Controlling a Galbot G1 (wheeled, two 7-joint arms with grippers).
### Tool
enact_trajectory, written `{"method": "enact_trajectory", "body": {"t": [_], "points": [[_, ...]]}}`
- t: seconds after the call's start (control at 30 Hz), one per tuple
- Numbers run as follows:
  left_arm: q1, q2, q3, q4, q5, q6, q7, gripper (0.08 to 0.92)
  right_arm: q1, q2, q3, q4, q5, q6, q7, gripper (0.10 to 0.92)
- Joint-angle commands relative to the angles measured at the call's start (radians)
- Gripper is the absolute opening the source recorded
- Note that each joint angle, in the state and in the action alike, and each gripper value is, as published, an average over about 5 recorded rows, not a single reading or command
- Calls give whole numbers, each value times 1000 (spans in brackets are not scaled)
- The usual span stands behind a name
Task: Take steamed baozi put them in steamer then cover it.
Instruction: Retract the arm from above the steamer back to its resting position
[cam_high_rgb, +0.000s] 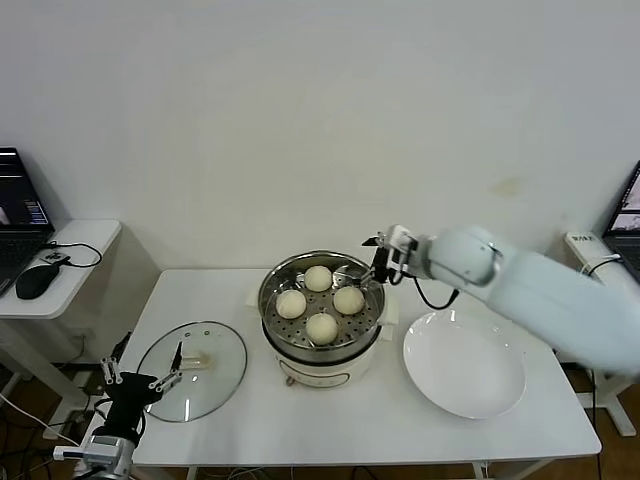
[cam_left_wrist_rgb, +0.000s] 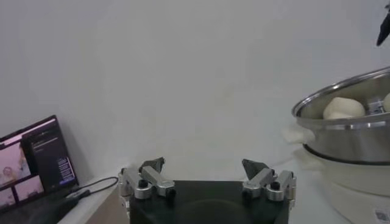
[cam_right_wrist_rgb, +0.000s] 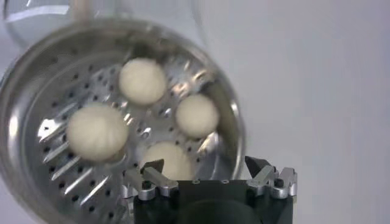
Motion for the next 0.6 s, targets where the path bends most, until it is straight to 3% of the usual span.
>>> {"method": "enact_trajectory", "body": {"t": [0.03,0.3,0.43,0.6], "points": [[-2,-4,25,0,1,2,-13,823,-808,-74,815,184,-68,321,292,823],[-11,-4,56,28,86,36,-66,823,-1264,231,1350,183,-253,537,97,823],[-19,-7,71,54,172,40,-91,823,-1377,367,1517,169,-258,610,8,823],[-31,-28,60,109,622,-5,-144,823,-1460,494,1647,204,-243,592,-71,823]]}}
